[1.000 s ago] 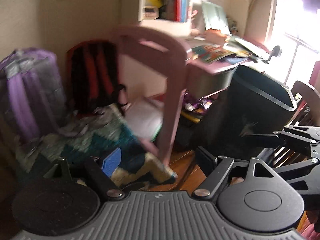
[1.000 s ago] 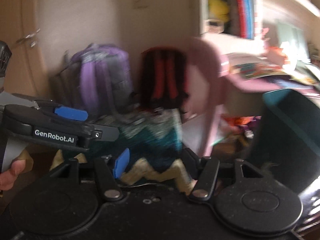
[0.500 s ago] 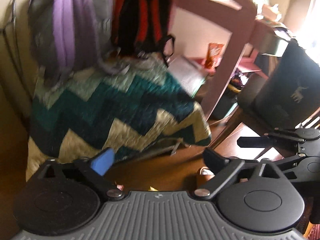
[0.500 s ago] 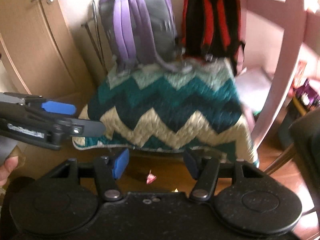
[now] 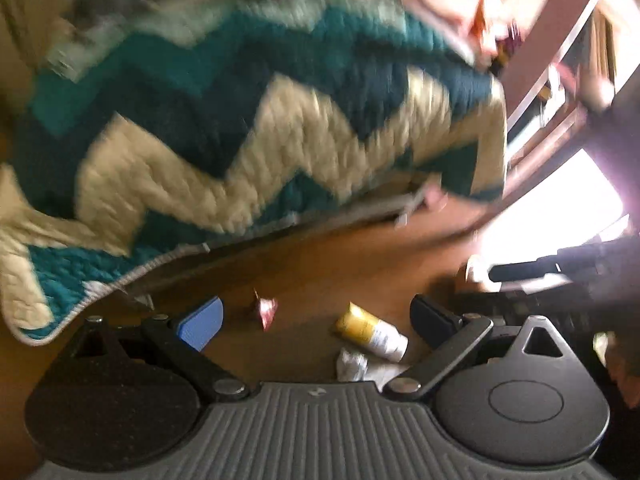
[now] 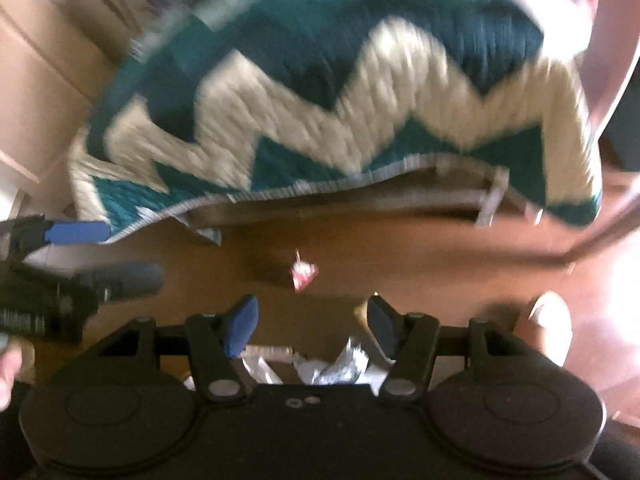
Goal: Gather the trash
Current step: 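Grasp the crumpled grey plastic bag with the left tool while the right tool grasps the yellow juice carton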
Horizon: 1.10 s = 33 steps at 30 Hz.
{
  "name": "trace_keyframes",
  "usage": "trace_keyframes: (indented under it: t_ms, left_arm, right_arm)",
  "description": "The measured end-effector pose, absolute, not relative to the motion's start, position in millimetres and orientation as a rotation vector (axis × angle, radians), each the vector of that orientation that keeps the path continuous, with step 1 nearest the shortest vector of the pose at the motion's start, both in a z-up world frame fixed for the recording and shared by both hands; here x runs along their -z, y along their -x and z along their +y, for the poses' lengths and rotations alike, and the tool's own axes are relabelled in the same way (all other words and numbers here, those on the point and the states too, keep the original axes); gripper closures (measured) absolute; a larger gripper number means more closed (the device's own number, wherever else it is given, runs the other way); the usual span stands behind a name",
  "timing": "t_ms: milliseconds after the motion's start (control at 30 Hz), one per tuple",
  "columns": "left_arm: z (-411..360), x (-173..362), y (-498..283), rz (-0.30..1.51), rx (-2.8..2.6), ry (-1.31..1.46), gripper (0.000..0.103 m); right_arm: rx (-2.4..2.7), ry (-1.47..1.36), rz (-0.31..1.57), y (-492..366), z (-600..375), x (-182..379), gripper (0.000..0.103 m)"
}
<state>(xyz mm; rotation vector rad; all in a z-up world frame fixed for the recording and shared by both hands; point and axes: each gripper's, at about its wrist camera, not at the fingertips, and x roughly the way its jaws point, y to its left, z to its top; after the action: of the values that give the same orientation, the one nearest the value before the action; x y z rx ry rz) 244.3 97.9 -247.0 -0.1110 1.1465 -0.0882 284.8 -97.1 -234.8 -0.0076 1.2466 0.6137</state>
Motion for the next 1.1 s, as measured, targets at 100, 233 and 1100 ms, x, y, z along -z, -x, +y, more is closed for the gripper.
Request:
trace_keyframes:
  t_ms: [100,233,1100]
  left_arm:
    - [86.7,288.8,-250.1,1.212,0.154,0.002,0.002]
    - [72.2,342.1,-253.6,1.289,0.247,-0.157,0.002]
    - [-7.0,572.9,-230.3,1.444,0.592,-0.474,0.005]
  right_arm:
    - [-0.578,0.05,1.323,-294.6,-91.8,279.1,0.043]
    - [-0.547,0.128,1.417,-302.5,-88.1,329.3,0.043]
    - [-0.674,0.428,1.567,-329.1,-32.4,517.4,0.043]
